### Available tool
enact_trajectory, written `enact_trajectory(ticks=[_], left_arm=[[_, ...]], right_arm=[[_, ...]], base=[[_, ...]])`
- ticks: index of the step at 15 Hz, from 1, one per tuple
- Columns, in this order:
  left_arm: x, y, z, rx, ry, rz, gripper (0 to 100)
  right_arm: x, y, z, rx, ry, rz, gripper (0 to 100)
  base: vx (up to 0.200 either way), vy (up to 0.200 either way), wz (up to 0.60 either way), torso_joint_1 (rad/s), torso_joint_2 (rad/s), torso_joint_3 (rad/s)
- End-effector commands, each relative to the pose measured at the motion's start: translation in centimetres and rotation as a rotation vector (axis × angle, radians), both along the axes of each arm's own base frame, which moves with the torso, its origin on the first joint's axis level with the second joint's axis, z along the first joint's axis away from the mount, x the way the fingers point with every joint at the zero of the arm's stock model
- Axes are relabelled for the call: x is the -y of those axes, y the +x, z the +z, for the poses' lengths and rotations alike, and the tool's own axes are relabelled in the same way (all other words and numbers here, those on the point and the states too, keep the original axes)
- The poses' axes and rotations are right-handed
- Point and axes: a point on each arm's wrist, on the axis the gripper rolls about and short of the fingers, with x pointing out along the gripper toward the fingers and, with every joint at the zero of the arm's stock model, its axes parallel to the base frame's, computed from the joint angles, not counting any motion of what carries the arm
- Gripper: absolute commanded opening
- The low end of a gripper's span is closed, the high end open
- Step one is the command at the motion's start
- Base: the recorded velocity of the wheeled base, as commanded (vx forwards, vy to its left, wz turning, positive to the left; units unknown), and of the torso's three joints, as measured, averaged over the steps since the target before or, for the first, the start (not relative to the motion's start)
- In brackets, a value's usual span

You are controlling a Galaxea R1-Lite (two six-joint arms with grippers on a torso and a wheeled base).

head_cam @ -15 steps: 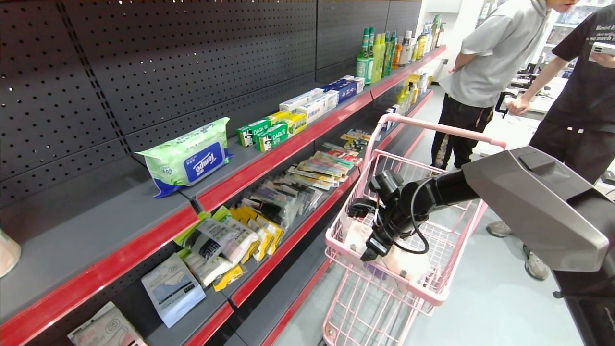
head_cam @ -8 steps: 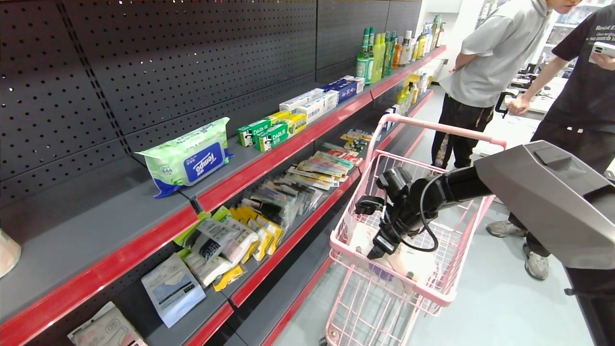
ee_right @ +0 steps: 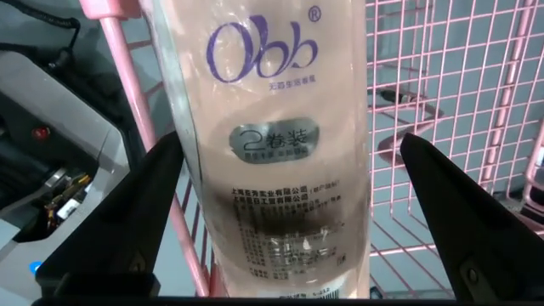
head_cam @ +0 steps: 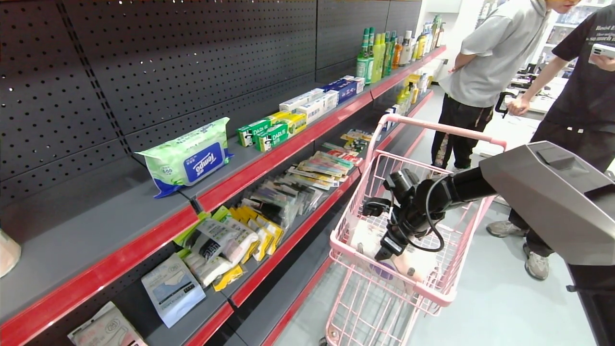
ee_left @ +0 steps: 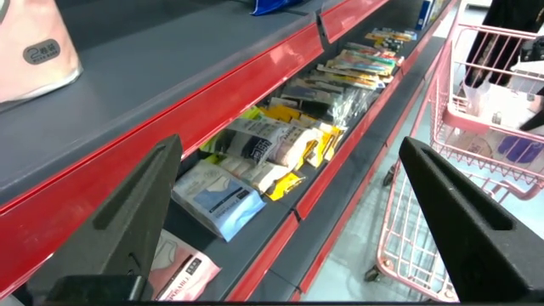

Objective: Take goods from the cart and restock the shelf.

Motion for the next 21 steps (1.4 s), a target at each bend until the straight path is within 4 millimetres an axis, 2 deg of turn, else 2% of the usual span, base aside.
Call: enact_trajectory(ticks=[1, 6, 10, 14, 21], left_arm=[[0.0, 0.0, 0.0, 0.001, 0.0, 0.0, 100], [0.0, 0.0, 0.0, -0.001, 0.0, 0.0, 100], [0.0, 0.0, 0.0, -0.001, 0.0, 0.0, 100], [0.0, 0.0, 0.0, -0.001, 0.0, 0.0, 100], [0.0, 0.0, 0.0, -0.001, 0.0, 0.0, 100]], right_arm=[[-0.3, 0.1, -0.8, -0.014, -0.006, 0.011, 100], [-0.6, 0.8, -1.6, -0.003, -0.038, 0.095, 100], [-1.4, 0.7, -2.2, -0.01, -0.039, 0.117, 100], [-1.3, 0.8, -3.6, -0.035, -0.043, 0.112, 100], [-1.4, 0.8, -3.8, -0.041, -0.041, 0.112, 100]], base=[[0.0, 0.0, 0.0, 0.0, 0.0, 0.0], [0.0, 0.0, 0.0, 0.0, 0.0, 0.0], [0.0, 0.0, 0.0, 0.0, 0.0, 0.0], [0.0, 0.0, 0.0, 0.0, 0.0, 0.0], [0.0, 0.0, 0.0, 0.0, 0.0, 0.0]])
